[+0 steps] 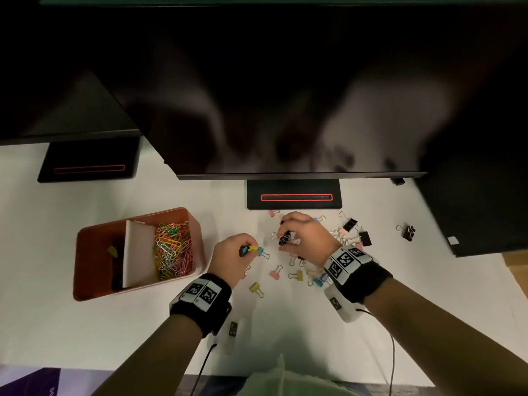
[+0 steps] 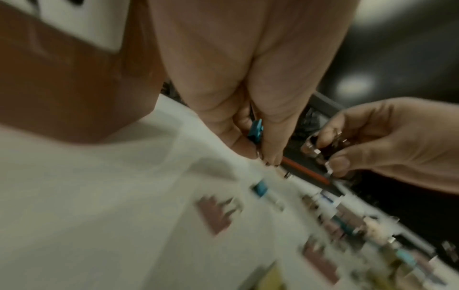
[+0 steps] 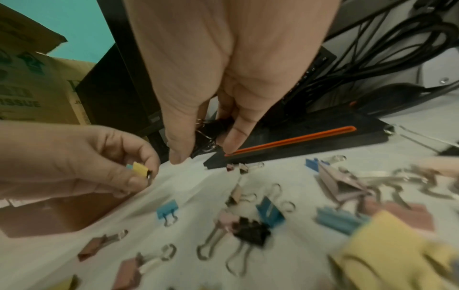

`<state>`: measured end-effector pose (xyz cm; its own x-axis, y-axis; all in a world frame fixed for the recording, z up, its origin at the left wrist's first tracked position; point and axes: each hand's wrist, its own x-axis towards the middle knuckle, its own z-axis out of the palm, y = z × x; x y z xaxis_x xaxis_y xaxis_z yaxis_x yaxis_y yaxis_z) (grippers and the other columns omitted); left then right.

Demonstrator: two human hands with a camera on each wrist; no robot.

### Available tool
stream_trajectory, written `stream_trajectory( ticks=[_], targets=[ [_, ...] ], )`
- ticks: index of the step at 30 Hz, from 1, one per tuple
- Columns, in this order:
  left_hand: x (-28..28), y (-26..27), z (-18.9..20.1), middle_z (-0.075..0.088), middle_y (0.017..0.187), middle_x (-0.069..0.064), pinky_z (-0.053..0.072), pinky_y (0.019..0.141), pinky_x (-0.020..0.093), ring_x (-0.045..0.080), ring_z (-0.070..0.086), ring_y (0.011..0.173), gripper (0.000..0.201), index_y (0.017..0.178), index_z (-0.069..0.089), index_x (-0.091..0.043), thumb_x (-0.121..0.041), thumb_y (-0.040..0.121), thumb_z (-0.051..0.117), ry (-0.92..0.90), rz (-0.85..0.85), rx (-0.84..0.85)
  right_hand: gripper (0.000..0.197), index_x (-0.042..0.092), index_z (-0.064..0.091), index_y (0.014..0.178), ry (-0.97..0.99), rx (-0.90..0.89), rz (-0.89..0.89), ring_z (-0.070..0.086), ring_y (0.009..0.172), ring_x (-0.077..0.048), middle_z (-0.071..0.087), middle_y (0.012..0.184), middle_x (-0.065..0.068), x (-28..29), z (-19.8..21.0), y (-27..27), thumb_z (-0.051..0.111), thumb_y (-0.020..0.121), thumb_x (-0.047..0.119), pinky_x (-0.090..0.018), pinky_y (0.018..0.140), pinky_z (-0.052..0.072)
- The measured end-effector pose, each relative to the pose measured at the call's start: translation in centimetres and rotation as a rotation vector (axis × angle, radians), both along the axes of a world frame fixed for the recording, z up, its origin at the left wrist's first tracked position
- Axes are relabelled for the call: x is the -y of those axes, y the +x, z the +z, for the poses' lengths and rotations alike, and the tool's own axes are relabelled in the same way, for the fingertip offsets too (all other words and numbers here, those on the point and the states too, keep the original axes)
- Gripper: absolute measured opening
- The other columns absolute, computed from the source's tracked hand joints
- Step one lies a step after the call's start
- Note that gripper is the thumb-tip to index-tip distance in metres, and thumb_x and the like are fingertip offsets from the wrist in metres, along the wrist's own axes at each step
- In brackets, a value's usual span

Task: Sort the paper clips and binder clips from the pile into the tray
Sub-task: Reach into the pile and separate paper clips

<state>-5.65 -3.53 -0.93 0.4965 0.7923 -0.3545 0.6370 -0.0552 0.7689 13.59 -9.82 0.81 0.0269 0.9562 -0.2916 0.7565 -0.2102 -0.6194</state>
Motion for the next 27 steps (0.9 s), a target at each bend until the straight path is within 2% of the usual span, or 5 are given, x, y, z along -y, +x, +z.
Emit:
stream_trajectory(
  ticks=[3, 9, 14, 18, 27],
  targets=[
    [-0.1, -1.5, 3.8, 0.066, 0.079, 0.0, 0.053, 0.055, 0.016, 0.007, 0.063, 0.064, 0.009, 0.085, 0.066, -0.015, -0.011, 0.078, 0.071, 0.076, 0.008, 0.067, 0.026, 0.018, 0.065, 0.105, 0.087, -0.035, 0.035, 0.052, 0.103, -0.012, 0.055, 0.121, 0.0, -0.7, 1.4, -1.5, 0.071, 0.081, 0.026, -0.023, 0.091, 0.046],
    [-3.5, -11.2, 8.8, 0.066, 0.082, -0.006, 0.044, 0.066, 0.008, 0.008, 0.059, 0.074, 0.017, 0.089, 0.067, -0.019, -0.015, 0.075, 0.075, 0.187, 0.216, 0.002, 0.027, 0.018, 0.063, 0.107, 0.209, -0.134, 0.241, 0.056, 0.1, -0.013, 0.056, 0.119, 0.0, -5.0, 4.4, -9.3, 0.07, 0.083, 0.028, -0.023, 0.091, 0.045],
    [-7.0, -20.0, 8.6, 0.071, 0.083, 0.004, 0.054, 0.086, 0.045, 0.019, 0.068, 0.078, 0.005, 0.082, 0.068, -0.023, -0.027, 0.082, 0.067, 0.067, 0.481, 0.045, 0.028, 0.018, 0.059, 0.107, 0.266, -0.156, 0.378, 0.056, 0.097, -0.016, 0.057, 0.113, -0.001, -10.1, 6.3, -19.7, 0.069, 0.082, 0.029, -0.035, 0.09, 0.049],
    [-7.6, -22.0, 9.8, 0.067, 0.099, -0.003, 0.049, 0.092, 0.038, 0.016, 0.063, 0.095, 0.033, 0.092, 0.065, -0.032, -0.051, 0.091, 0.039, 0.104, 0.508, 0.051, 0.043, 0.019, 0.05, 0.119, 0.168, -0.118, 0.375, 0.051, 0.101, -0.02, 0.056, 0.117, -0.006, -12.4, 6.2, -25.4, 0.064, 0.084, 0.04, -0.04, 0.091, 0.048],
    [-3.9, -15.7, 10.6, 0.058, 0.107, -0.005, 0.045, 0.083, 0.011, 0.003, 0.057, 0.098, 0.017, 0.106, 0.062, -0.02, -0.018, 0.091, 0.055, 0.326, 0.157, 0.251, 0.035, 0.022, 0.054, 0.119, 0.295, 0.007, -0.007, 0.05, 0.111, -0.017, 0.055, 0.118, 0.001, -6.6, 2.7, -14.5, 0.055, 0.09, 0.041, -0.034, 0.099, 0.043]
  ],
)
